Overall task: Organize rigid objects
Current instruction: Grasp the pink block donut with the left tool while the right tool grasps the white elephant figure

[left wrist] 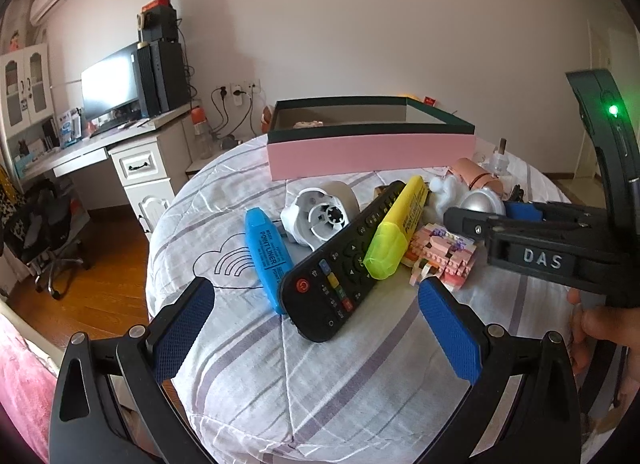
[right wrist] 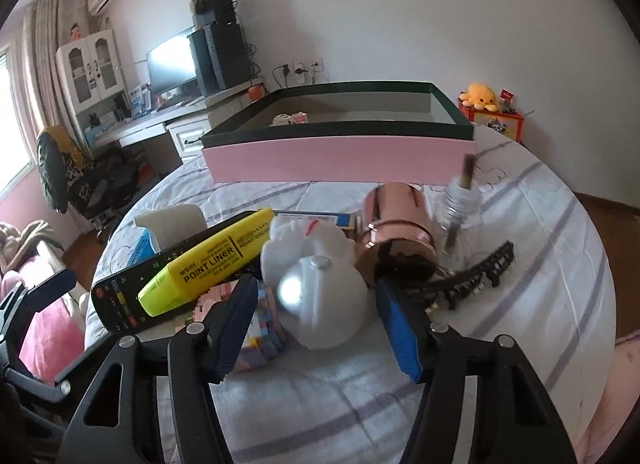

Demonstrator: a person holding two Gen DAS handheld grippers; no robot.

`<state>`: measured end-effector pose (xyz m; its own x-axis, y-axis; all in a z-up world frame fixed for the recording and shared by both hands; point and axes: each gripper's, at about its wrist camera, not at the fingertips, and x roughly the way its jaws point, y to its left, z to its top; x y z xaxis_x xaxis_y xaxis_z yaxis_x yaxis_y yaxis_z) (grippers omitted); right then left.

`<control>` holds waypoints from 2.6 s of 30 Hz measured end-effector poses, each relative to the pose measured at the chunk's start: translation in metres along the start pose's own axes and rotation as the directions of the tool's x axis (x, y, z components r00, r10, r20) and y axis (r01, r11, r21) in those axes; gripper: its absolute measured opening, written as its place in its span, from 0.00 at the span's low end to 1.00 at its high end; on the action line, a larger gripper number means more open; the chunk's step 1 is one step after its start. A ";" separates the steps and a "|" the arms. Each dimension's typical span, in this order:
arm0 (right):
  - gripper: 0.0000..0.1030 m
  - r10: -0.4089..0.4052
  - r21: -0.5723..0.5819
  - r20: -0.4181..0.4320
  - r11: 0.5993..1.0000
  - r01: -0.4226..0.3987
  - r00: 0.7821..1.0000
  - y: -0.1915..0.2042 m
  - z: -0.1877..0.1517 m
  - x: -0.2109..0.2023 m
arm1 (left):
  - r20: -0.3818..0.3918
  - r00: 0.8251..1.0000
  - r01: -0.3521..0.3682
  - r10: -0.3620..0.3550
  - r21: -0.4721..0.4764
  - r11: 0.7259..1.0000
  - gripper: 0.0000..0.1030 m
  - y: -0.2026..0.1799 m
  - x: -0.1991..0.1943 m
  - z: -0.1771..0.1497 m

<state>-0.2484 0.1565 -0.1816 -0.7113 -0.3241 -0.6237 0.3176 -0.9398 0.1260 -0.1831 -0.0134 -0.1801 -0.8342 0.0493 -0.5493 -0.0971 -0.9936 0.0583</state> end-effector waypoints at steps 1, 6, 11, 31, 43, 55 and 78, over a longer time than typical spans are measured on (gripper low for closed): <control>0.44 0.000 0.004 0.001 1.000 0.000 1.000 -0.001 -0.001 -0.001 | -0.001 1.000 -0.003 0.003 0.004 1.000 1.00 -0.001 0.000 0.000; 0.44 0.010 0.002 0.027 1.000 -0.010 1.000 -0.004 -0.005 -0.013 | 0.003 1.000 -0.009 0.009 0.016 1.000 1.00 -0.006 -0.004 0.002; 0.44 -0.024 -0.026 0.074 0.999 0.026 0.997 -0.006 -0.007 -0.036 | 0.025 1.000 0.007 -0.008 0.023 1.000 1.00 -0.014 -0.015 0.008; 0.45 -0.064 0.054 0.158 0.997 0.056 0.985 -0.063 -0.045 -0.082 | -0.093 0.986 0.135 -0.138 -0.035 0.990 1.00 -0.089 0.015 0.003; 0.44 -0.074 0.055 0.165 0.996 0.066 0.984 -0.069 -0.052 -0.078 | -0.144 0.983 0.108 -0.116 -0.064 0.992 0.72 -0.086 0.050 0.013; 0.45 -0.070 0.013 0.130 0.998 0.069 0.989 -0.047 -0.055 -0.067 | -0.132 0.980 0.150 -0.149 -0.002 0.989 0.67 -0.069 0.022 -0.004; 0.44 -0.057 0.005 0.033 0.998 0.057 0.998 -0.045 -0.037 -0.032 | -0.072 0.985 0.156 -0.155 0.010 0.988 0.67 -0.071 0.029 -0.007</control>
<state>-0.2165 0.2130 -0.1960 -0.7486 -0.2736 -0.6039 0.2736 -0.9572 0.0944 -0.1966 0.0575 -0.2056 -0.7675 0.1949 -0.6107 -0.2314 -0.9727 -0.0196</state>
